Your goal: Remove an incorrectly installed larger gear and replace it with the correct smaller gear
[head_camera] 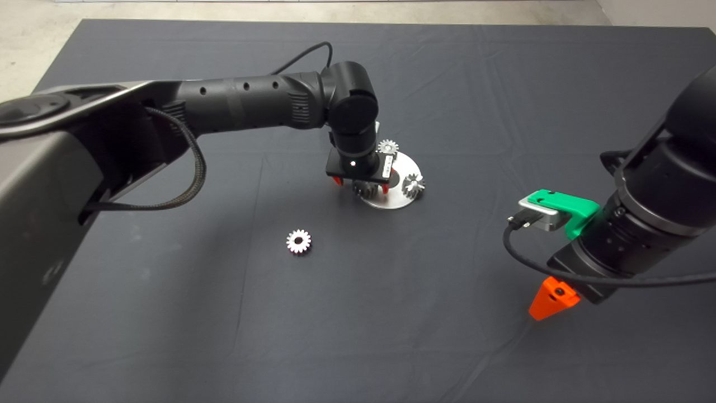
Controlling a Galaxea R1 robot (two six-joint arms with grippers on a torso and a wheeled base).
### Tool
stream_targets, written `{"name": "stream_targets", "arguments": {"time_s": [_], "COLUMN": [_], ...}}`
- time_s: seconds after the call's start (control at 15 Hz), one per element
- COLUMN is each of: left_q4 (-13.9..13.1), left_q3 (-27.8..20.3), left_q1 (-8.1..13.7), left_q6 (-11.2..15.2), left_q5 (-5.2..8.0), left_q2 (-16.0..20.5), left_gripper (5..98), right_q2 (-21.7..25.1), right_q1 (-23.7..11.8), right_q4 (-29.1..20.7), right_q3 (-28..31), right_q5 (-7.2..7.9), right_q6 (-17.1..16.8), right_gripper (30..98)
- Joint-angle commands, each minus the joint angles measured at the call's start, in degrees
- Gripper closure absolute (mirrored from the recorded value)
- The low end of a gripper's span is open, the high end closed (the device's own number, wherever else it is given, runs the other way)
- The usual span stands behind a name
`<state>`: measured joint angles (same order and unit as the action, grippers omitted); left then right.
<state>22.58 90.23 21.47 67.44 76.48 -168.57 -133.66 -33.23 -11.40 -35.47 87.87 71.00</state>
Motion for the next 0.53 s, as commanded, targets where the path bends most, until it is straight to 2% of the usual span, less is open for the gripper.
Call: {"name": "stream_targets", "arguments": {"time_s": [0.0, 0.47], "left_q4": [0.8, 0.8], "left_q3": [0.1, 0.1], "left_q1": [1.1, 1.2], "left_q6": [0.2, 0.4], "left_q5": [0.07, -0.72], "left_q2": [-0.1, -0.1], "left_gripper": [24.1, 28.8], "right_q2": [0.1, 0.0], "right_q1": [-1.6, -1.6], "right_q4": [-0.6, -0.6], "right_q3": [0.2, 0.2], "right_q5": [6.00, 6.00], "right_q6": [-0.2, -0.2], "right_gripper": [30.8, 30.8]}}
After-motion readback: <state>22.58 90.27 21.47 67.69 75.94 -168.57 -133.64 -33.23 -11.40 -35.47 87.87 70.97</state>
